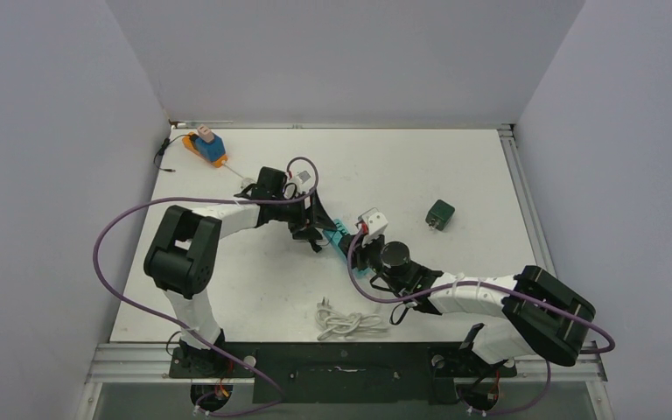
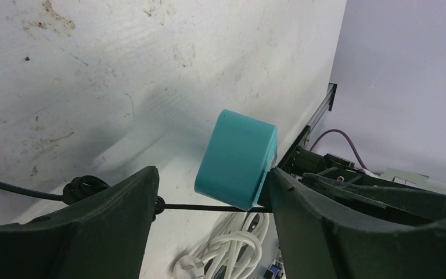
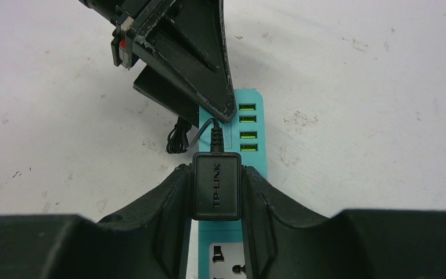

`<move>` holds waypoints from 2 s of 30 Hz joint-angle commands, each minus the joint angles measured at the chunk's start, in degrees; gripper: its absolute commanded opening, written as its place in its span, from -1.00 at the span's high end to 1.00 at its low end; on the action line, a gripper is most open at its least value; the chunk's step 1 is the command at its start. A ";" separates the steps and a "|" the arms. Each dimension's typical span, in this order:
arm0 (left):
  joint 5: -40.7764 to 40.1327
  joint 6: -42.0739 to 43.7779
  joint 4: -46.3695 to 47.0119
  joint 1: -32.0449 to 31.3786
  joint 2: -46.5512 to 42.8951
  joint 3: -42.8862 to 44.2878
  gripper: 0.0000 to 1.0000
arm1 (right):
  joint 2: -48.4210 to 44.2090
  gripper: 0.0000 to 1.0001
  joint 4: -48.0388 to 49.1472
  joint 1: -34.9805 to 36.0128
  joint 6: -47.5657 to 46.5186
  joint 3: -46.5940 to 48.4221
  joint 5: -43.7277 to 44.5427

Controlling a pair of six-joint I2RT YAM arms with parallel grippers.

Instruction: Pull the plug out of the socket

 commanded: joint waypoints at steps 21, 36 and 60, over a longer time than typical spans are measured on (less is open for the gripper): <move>8.27 -7.62 13.63 0.23 1.27 -2.53 0.65 | -1.34 0.89 5.32 1.06 1.73 -0.51 1.73; 9.73 -9.97 19.20 0.32 0.42 -4.21 1.00 | -0.63 0.89 7.17 -2.46 8.58 -2.35 0.42; 6.39 -7.94 14.32 1.08 1.01 -3.65 1.00 | 0.09 0.89 6.78 -4.74 8.92 -1.95 -2.49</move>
